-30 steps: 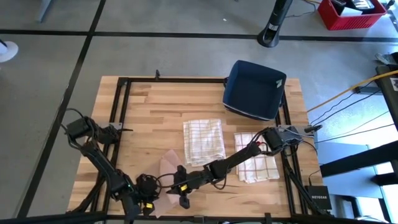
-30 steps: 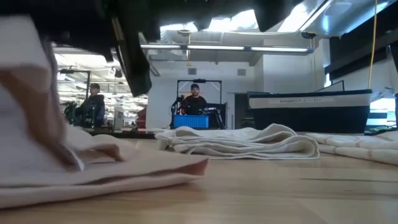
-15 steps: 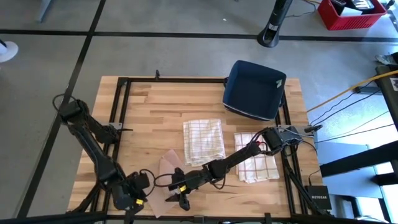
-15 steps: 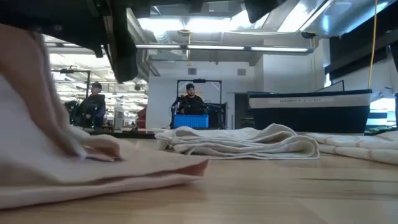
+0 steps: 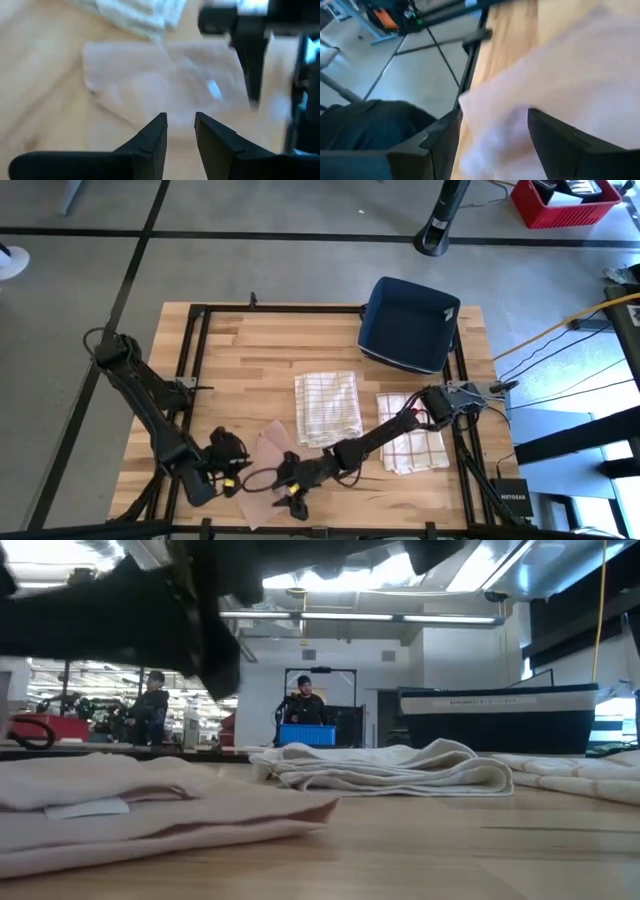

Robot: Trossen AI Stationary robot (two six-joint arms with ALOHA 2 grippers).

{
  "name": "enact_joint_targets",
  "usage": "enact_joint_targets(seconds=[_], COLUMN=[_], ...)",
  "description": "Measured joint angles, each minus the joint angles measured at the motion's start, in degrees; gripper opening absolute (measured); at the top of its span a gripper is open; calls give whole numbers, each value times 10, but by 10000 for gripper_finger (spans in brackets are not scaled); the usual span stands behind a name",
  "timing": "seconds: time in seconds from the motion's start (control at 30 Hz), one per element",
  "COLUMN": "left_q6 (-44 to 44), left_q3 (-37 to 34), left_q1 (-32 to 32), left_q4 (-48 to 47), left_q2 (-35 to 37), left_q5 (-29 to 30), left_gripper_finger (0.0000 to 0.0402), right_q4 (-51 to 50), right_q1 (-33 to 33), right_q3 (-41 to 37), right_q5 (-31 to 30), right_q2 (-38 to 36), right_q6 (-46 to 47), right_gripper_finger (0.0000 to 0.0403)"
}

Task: Fold towel
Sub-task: Fold the light pink towel

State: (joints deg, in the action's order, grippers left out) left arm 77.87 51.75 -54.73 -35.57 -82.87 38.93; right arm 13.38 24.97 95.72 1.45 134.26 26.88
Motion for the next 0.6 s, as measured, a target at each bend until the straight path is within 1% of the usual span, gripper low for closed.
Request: enact_joint_targets(seconds=[0.07,0.13,0.23,0.3,0.37,0.43,0.5,0.53,0.6], left_q6=[-20,-35,-57,-79,-97,-123,-150,-163,-192], left_q3=[0,0,0,0,0,1,1,1,1], left_q1=[9,22,41,53,62,69,75,76,81], left_q4=[5,6,13,23,41,65,85,97,124], left_q2=[-9,-21,-40,-55,-68,-82,-96,-102,-109], left_q5=[24,35,48,46,39,25,12,11,11], left_gripper_finger=[93,93,93,93,93,93,93,93,93], right_q4=[-32,-65,-79,-137,-217,-280,-314,-314,-289], right_q1=[0,-7,-10,-6,-3,8,22,31,45], right_q3=[1,0,0,0,0,1,0,-6,-21], right_q5=[-20,-44,-6,15,5,-36,-100,-136,-173], right_q2=[0,0,-2,-21,-44,-60,-61,-57,-48], right_q6=[44,84,70,52,16,-24,-60,-74,-93], right_gripper_finger=[234,234,234,234,234,234,234,234,234])
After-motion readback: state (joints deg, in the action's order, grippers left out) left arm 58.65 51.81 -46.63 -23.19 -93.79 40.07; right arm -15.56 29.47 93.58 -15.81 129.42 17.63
